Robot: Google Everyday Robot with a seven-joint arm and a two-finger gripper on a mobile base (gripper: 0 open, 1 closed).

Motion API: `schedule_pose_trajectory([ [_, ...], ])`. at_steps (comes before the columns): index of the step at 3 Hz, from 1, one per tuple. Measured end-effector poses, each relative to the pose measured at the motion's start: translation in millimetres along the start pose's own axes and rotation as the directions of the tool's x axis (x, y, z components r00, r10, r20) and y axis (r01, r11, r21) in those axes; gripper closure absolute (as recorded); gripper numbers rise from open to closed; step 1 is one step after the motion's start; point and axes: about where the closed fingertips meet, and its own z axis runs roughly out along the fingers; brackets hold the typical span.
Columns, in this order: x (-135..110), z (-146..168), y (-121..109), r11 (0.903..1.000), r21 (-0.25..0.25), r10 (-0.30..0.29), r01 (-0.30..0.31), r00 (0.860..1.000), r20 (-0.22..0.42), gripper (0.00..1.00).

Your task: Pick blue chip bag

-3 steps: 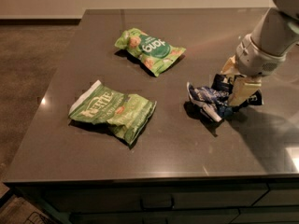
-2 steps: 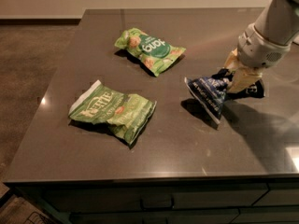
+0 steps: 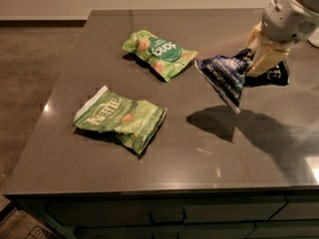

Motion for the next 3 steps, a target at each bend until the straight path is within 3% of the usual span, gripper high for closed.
schedule_pose_trajectory([
  [2, -40, -55, -34, 0.9910, 0.130, -0.040, 0.030, 0.996, 0.076, 1.00],
  [3, -44, -59, -46, 0.9842, 0.175, -0.045, 0.030, 0.995, 0.085, 1.00],
])
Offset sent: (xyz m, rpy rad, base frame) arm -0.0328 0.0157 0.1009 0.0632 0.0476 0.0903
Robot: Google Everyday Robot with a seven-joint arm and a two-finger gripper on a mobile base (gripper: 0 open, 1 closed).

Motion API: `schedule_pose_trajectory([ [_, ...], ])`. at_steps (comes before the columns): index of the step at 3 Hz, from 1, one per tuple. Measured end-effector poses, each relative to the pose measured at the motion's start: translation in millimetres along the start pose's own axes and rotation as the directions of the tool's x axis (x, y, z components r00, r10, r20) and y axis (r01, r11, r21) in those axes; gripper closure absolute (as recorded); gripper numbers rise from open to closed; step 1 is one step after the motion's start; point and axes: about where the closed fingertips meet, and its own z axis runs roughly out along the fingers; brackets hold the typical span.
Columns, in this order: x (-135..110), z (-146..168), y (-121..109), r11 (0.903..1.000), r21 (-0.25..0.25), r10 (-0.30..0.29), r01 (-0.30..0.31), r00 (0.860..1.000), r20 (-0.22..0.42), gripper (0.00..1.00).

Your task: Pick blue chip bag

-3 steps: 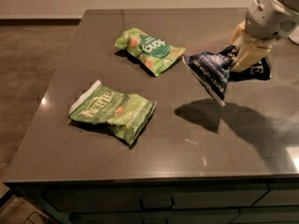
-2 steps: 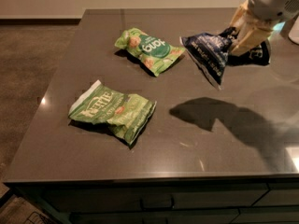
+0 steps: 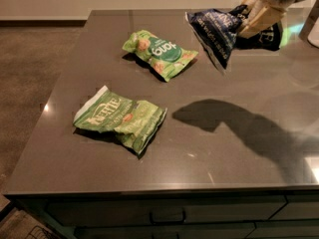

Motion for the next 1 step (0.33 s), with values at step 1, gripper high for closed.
schedule_pose_trajectory([
  [1, -1.8, 2.3, -8.4, 0.9996, 0.027, -0.001, 0.001, 1.000, 0.006, 1.00],
])
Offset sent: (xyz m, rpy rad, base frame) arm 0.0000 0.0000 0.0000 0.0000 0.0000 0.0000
